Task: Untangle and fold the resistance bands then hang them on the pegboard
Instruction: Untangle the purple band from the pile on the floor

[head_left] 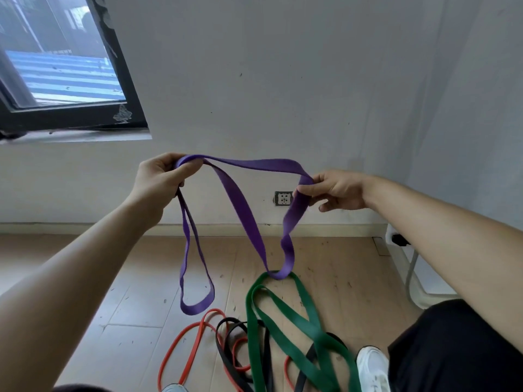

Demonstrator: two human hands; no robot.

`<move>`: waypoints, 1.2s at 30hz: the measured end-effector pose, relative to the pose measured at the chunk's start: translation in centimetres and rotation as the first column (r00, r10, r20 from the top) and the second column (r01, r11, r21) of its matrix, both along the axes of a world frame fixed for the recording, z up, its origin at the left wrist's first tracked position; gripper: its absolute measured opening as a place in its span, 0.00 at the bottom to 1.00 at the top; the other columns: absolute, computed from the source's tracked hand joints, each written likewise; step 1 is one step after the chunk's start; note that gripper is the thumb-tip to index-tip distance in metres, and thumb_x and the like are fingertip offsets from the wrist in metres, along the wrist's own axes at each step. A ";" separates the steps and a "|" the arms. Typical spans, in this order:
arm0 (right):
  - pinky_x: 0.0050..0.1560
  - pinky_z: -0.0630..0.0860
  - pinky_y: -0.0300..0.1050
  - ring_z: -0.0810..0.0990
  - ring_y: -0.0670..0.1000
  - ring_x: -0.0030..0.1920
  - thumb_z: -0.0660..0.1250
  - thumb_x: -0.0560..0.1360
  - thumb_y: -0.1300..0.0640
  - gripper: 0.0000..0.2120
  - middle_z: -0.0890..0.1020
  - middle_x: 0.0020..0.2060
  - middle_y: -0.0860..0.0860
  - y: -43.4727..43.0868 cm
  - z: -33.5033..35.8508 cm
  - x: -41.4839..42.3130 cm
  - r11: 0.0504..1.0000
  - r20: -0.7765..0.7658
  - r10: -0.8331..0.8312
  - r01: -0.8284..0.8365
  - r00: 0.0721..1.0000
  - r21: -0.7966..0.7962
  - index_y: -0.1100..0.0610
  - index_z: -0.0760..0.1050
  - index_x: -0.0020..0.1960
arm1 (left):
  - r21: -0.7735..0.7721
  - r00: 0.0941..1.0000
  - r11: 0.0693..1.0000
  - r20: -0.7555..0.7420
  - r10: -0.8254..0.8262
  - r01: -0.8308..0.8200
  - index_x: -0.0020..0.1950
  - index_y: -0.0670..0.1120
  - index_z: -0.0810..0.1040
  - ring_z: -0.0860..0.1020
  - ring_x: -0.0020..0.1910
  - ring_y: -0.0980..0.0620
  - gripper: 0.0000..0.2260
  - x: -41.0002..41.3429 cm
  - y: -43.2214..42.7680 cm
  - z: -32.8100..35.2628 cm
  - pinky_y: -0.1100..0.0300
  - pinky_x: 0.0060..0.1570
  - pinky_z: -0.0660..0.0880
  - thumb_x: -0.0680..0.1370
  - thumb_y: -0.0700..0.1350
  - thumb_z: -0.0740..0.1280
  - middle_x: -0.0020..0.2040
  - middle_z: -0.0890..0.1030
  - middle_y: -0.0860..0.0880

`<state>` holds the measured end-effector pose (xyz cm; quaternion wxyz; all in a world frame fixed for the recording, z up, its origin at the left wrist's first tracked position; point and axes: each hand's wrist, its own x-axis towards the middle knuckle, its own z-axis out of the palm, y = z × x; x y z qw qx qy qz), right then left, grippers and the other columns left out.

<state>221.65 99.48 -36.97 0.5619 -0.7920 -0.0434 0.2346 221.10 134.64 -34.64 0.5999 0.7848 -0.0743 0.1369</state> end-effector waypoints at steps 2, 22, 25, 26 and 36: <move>0.38 0.77 0.39 0.82 0.47 0.44 0.71 0.71 0.43 0.16 0.86 0.45 0.51 -1.2 0.1 0.0 0.990 -0.093 0.134 -0.131 0.987 0.044 0.55 0.85 0.47 | 0.010 0.999 0.999 -0.019 0.030 -0.030 0.53 0.45 0.84 0.69 0.30 0.56 0.09 0.2 0.3 -0.3 0.63 0.31 0.66 0.76 0.48 0.75 0.32 0.73 0.51; 0.35 0.67 0.40 0.70 0.46 0.32 0.69 0.78 0.64 0.05 0.71 0.30 0.48 -3.8 -1.4 0.8 0.991 0.056 -0.112 0.108 0.992 0.076 0.55 0.77 0.45 | 0.248 0.879 0.868 -0.337 -0.338 0.429 0.52 0.47 0.86 0.69 0.32 0.55 0.38 -0.3 2.7 -0.1 0.62 0.35 0.66 0.52 0.71 0.79 0.33 0.74 0.51; 0.44 0.79 0.42 0.77 0.48 0.38 0.70 0.76 0.67 0.06 0.77 0.35 0.50 -3.6 -1.8 1.1 0.978 0.030 -0.174 0.169 0.984 0.126 0.57 0.79 0.45 | 0.236 0.863 0.855 -0.343 -0.371 0.462 0.52 0.46 0.86 0.68 0.32 0.56 0.37 -0.1 2.3 -0.4 0.62 0.34 0.66 0.54 0.71 0.80 0.33 0.72 0.51; 0.49 0.81 0.43 0.79 0.49 0.40 0.70 0.75 0.69 0.07 0.79 0.37 0.51 -3.6 -1.8 1.1 0.973 0.008 -0.172 0.169 0.985 0.157 0.58 0.78 0.46 | 0.220 0.861 0.859 -0.340 -0.377 0.463 0.53 0.46 0.85 0.67 0.32 0.55 0.37 0.0 2.2 -0.5 0.63 0.33 0.65 0.55 0.71 0.79 0.32 0.71 0.52; 0.49 0.85 0.47 0.86 0.55 0.44 0.71 0.75 0.68 0.05 0.85 0.40 0.57 -2.4 -1.4 0.4 0.983 0.057 -0.128 0.119 0.990 0.139 0.62 0.79 0.50 | 0.164 0.903 0.924 -0.328 -0.279 0.345 0.51 0.48 0.87 0.68 0.35 0.52 0.27 0.0 1.9 -1.2 0.59 0.36 0.67 0.62 0.66 0.76 0.33 0.71 0.51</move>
